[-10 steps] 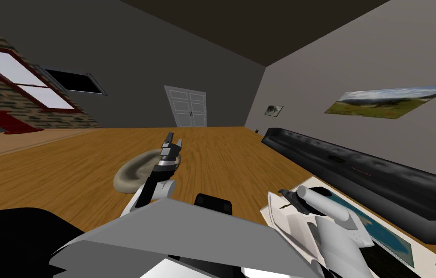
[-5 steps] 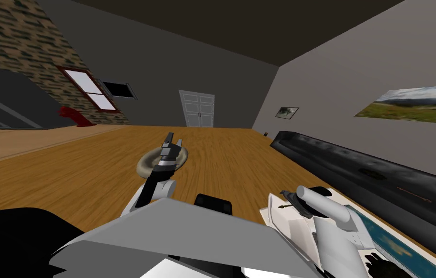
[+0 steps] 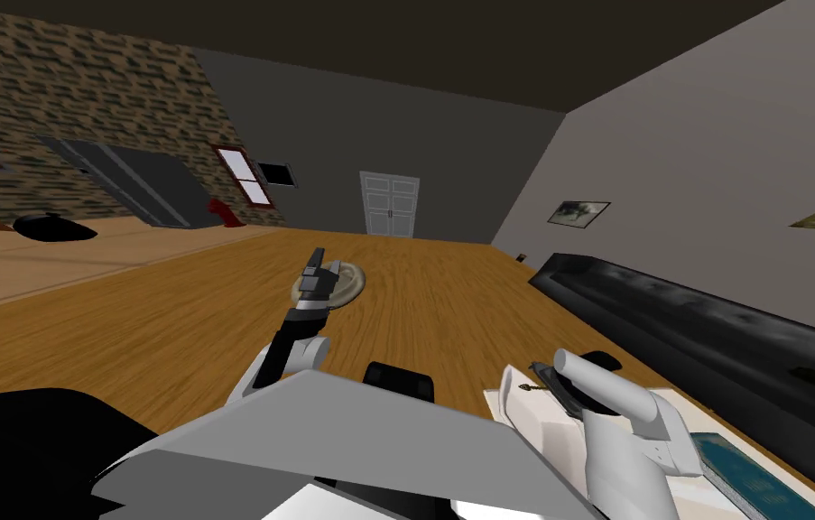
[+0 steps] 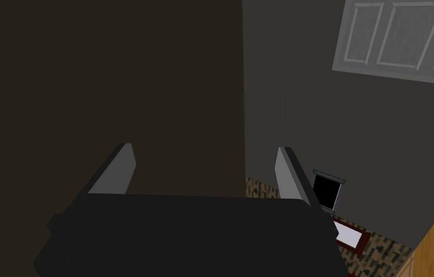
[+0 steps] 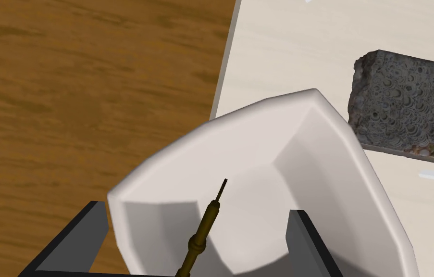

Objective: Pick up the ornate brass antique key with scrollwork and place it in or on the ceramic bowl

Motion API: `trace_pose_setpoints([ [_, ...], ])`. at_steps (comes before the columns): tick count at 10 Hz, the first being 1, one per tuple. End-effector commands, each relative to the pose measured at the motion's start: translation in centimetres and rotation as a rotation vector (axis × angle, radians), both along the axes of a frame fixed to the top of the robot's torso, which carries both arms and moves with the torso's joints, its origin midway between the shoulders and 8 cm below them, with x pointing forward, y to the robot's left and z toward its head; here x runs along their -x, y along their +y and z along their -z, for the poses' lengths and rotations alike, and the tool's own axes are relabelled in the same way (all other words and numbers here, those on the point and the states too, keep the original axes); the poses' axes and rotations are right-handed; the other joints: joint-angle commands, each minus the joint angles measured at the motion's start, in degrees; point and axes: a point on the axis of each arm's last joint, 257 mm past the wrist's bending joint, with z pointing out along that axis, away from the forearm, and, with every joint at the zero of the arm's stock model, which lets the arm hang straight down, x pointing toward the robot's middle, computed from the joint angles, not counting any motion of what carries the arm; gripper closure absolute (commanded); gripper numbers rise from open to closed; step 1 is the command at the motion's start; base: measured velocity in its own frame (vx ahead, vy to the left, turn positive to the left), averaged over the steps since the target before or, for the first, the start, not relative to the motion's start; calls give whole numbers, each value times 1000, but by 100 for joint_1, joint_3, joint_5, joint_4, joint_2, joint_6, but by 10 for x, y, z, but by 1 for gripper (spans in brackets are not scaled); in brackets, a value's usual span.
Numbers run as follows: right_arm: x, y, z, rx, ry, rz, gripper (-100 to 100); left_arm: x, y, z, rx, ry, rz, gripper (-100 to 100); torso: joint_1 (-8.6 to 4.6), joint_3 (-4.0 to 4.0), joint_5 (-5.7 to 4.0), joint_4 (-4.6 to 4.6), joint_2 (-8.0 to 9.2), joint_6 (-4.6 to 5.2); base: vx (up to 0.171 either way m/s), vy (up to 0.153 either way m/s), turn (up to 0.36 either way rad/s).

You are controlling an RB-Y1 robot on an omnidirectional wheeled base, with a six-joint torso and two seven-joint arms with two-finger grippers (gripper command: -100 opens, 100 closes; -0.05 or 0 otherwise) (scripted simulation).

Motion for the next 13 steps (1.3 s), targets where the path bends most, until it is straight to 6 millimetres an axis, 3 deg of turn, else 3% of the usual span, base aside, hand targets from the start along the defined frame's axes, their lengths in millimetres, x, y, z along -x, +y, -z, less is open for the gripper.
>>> trace_pose_setpoints([
  [1,13,5,-4,6,11,70,-100,0,0,0,0,0,0,0,0,0,0,0,0,0,-259,-125,503],
  [3,12,1,-9,21,-8,104,-100,0,0,0,0,0,0,0,-6,1,-2,2,-6,5,-71,-39,172],
  [4,34,11,-5,5,14,186,-100,0,0,0,0,1,0,0,10,-22,1,-7,-45,9,-162,-60,353],
  [5,37,11,-11,19,14,218,-100,0,0,0,0,0,0,0,-1,-7,-1,-3,-13,1,-224,-93,481],
  [7,36,7,-20,38,-14,254,-100,0,0,0,0,1,0,0,-7,-4,-2,0,-13,12,-81,-26,150],
  [8,59,18,-17,24,8,341,-100,0,0,0,0,1,0,0,7,-21,0,-6,-43,11,-192,-46,349],
  [10,62,15,-31,59,-21,409,-100,0,0,0,0,0,0,0,-10,14,-2,7,21,7,-207,-39,373],
  [11,85,28,-27,42,3,491,-100,0,0,0,0,1,0,0,1,1,-1,3,-6,6,-229,-34,423],
  [13,90,24,-42,82,-25,558,-100,0,0,0,0,0,0,0,-2,13,-1,7,16,7,-181,0,374],
])
